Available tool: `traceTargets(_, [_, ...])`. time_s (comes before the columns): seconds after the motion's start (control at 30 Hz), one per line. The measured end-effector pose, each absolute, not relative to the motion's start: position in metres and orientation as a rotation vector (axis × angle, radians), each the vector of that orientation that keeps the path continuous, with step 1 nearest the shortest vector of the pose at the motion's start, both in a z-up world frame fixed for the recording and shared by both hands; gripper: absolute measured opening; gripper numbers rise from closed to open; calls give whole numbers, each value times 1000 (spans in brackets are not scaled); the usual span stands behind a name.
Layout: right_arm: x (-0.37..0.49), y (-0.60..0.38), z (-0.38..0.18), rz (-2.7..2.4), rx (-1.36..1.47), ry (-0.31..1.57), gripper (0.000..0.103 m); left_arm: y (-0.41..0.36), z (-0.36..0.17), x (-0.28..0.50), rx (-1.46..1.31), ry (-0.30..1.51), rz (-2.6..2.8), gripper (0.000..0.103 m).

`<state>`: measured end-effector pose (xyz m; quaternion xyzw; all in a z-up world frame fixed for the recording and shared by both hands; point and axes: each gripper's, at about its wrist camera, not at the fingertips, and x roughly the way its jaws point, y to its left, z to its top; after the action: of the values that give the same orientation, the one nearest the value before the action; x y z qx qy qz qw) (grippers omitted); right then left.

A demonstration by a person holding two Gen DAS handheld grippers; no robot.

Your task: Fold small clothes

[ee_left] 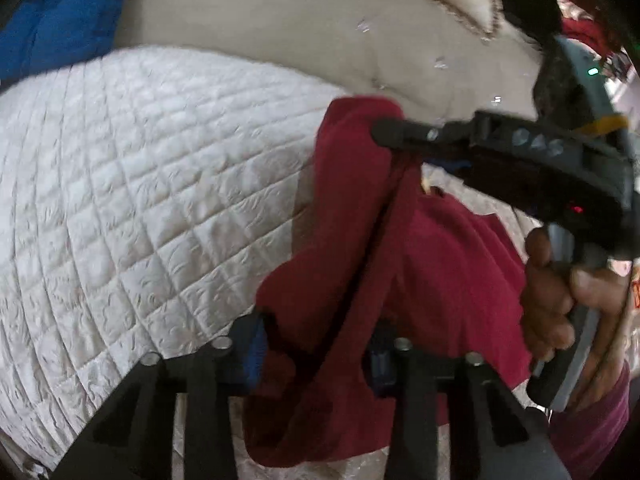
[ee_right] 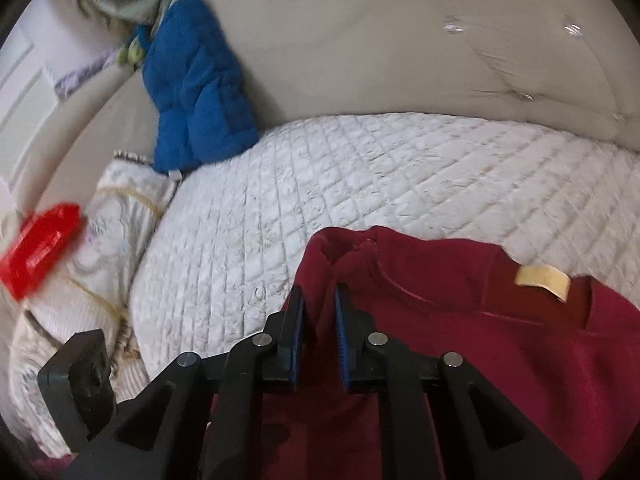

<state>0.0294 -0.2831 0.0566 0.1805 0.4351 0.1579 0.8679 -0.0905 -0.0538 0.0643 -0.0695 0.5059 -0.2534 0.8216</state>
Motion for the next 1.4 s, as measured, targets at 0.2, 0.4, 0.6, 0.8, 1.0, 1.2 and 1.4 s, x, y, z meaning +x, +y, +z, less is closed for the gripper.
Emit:
traceTargets(0.2, [20, -300, 51, 309, 442, 911, 0, -61, 74, -98, -108, 1037, -545, 31])
traceTargets(0.4, [19, -298, 56, 285, 442, 941, 24, -64, 75, -97, -99, 1031, -547, 29])
traceTargets(0.6, [23, -284, 60, 262, 407, 970, 50, -61, 75, -101, -98, 1028, -550, 28])
traceTargets(0.8, [44, -247, 55, 303, 320, 1023, 55, -59, 74, -101, -91, 1026, -550, 28])
traceTargets(1.0, [62, -225, 25, 262, 213, 1128, 27, -57, 70, -98, -95, 1041, -540, 28])
traceTargets(1.2, [43, -250, 22, 275, 304, 1047, 2, -60, 74, -101, -100, 1028, -561, 28])
traceTargets(1.4, [31, -262, 37, 288, 326, 999, 0, -64, 85, -108, -120, 1025, -602, 28])
